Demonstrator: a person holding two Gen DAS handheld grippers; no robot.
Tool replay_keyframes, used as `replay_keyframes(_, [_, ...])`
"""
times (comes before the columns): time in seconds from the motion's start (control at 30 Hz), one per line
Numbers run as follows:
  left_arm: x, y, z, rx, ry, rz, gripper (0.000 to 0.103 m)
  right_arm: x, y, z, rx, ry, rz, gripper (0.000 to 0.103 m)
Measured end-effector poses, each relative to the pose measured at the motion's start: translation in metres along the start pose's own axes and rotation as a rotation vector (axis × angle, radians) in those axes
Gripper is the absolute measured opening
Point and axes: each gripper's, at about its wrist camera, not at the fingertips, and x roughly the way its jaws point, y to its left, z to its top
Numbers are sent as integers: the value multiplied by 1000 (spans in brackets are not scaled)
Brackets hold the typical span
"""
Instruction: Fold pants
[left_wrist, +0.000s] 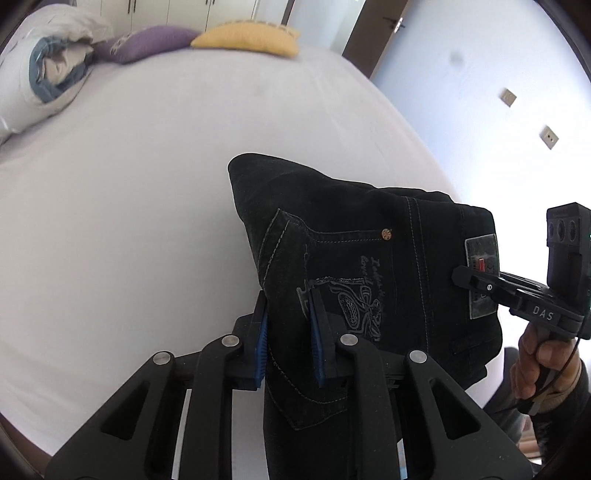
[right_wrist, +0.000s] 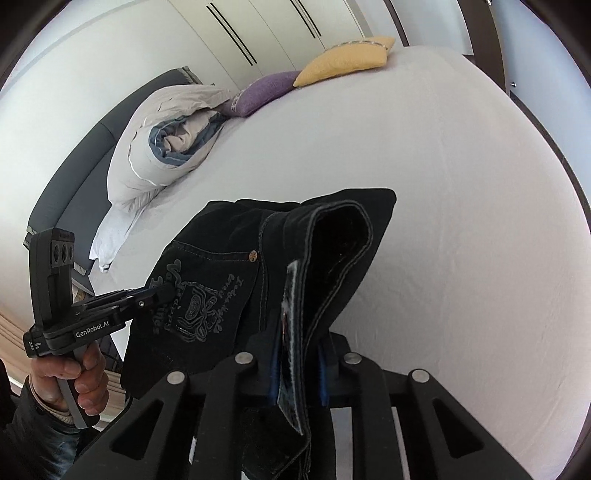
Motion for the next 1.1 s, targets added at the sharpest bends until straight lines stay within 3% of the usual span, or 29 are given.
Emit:
replay_keyframes(0.23, [53,-13,42,-7,1,-5,18,26,-39,59,23,0,-20,17])
replay_keyframes(0.4, [105,-7,42,7,78,3,18,55,-89,58,104,61,-35,18])
replay_keyframes(0.43, [115,0,40,5,94,16,19,65,-103,54,133,71,-49,22])
replay_keyframes(0.47, [124,4,37,-10,105,14,22,73,-115,51,167,77,-44,30])
replay_keyframes(0.57, [124,17,23,-43,97,10,36,80,-139,37,233,42,26,37])
replay_keyframes(0.67, [122,28,20,-59,77,23,70,74,-131,33,189,10,15,50])
replay_keyframes(0.7, [118,31,16,-73,70,28,71,72,-129,33,188,13,3,53])
replay_keyframes(0.77, [99,34,14,-84,45,39,71,58,-129,33,223,3,-29,69])
replay_keyframes(0.87, [48,11,2,-20,-95,134,71,18,-124,20,253,-73,-136,77])
replay_keyframes(0.93, [0,-9,-10,51,-253,207,75,-18,-107,7,216,-166,-205,78])
replay_keyframes(1.0, [-51,-35,-29,92,-449,294,102,-56,-86,-7,161,-274,-290,84])
replay_keyframes(1.07, [-101,-66,-54,110,-632,362,103,-97,-62,-17,106,-416,-354,103])
replay_keyframes(1.1, [-120,-77,-62,122,-697,379,103,-117,-50,-23,83,-486,-385,103])
